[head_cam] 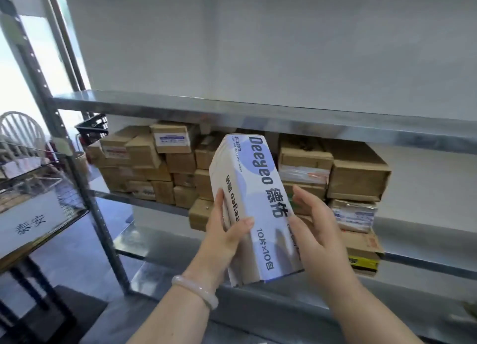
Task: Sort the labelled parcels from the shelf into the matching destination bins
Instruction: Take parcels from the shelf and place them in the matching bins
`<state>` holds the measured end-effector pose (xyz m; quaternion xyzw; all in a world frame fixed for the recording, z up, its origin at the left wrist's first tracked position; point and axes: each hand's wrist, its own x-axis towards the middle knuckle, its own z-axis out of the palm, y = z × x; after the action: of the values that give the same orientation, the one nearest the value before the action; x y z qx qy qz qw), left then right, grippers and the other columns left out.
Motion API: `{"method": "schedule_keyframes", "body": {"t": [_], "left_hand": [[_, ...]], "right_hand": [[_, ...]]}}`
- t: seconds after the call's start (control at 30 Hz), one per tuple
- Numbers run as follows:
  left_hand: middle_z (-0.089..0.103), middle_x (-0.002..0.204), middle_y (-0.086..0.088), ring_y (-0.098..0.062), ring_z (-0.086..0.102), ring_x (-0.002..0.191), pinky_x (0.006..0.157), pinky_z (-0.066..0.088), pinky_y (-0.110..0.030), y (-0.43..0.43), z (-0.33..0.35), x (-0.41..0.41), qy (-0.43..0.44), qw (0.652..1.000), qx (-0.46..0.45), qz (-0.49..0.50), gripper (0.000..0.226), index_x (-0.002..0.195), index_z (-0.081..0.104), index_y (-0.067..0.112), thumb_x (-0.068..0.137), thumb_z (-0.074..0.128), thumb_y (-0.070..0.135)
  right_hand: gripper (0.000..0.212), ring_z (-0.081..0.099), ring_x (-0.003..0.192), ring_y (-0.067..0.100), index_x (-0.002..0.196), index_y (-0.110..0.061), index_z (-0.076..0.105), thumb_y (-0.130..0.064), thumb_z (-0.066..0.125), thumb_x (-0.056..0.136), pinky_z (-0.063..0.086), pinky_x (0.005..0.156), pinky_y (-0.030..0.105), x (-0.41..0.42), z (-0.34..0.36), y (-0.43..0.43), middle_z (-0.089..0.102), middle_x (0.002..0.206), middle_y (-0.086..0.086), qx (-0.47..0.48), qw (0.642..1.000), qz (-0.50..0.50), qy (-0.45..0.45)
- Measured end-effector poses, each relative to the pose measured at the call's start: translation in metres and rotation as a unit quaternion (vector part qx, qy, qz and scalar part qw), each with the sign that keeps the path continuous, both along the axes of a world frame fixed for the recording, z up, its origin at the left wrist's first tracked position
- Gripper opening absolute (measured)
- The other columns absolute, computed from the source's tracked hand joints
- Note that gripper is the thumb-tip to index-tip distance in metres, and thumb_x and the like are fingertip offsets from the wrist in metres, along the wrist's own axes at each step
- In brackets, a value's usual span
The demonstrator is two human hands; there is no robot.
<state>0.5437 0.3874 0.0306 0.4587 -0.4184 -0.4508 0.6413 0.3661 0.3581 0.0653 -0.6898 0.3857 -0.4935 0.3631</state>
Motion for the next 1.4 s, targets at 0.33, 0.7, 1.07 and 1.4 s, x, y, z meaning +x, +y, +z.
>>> {"method": "schedule_keyframes", "body": {"t": [0.33,0.7,1.07,1.4], "left_hand": [[0.063,0.128,-0.005,-0.017,0.069,0.105,0.092,0.056,-0.041,0.049,-0.005,0.129,-0.031,0.970,0.067,0.232,0.032,0.125,0.061,0.032,0.094,0.063,0.037],[0.063,0.118,0.033,0.004,0.066,0.104,0.074,0.057,-0.020,0.061,0.004,0.242,-0.035,0.925,0.048,0.376,0.090,0.138,0.029,0.060,0.076,0.084,0.025],[0.072,0.117,0.011,-0.018,0.071,0.101,0.072,0.060,-0.031,0.120,-0.009,0.337,0.103,0.852,0.015,0.514,0.068,0.129,0.045,0.056,0.079,0.073,0.019],[0.044,0.138,0.007,-0.016,0.054,0.122,0.104,0.049,-0.045,0.147,0.002,0.489,-0.116,0.816,0.119,0.553,0.066,0.145,0.030,0.058,0.088,0.062,0.051]], "right_hand": [[0.048,0.049,0.120,-0.008,0.135,-0.049,0.047,-0.044,0.055,0.088,0.042,0.097,0.020,0.163,-0.016,-0.016,0.053,0.131,-0.031,0.020,0.955,0.284,0.088],[0.068,-0.009,0.141,-0.011,0.146,-0.054,0.009,-0.080,0.009,0.083,-0.011,0.108,0.008,0.319,-0.029,-0.037,-0.002,0.153,-0.035,-0.183,0.866,0.411,0.219],[0.073,0.016,0.137,-0.016,0.142,-0.060,0.014,-0.049,0.062,0.089,0.026,0.105,0.010,0.460,-0.027,-0.039,0.016,0.145,-0.040,0.026,0.810,0.566,0.150],[0.059,0.022,0.114,-0.038,0.141,-0.057,0.031,-0.040,0.061,0.093,0.027,0.085,-0.006,0.613,-0.036,-0.003,0.026,0.138,-0.048,0.069,0.826,0.556,0.064]]}}
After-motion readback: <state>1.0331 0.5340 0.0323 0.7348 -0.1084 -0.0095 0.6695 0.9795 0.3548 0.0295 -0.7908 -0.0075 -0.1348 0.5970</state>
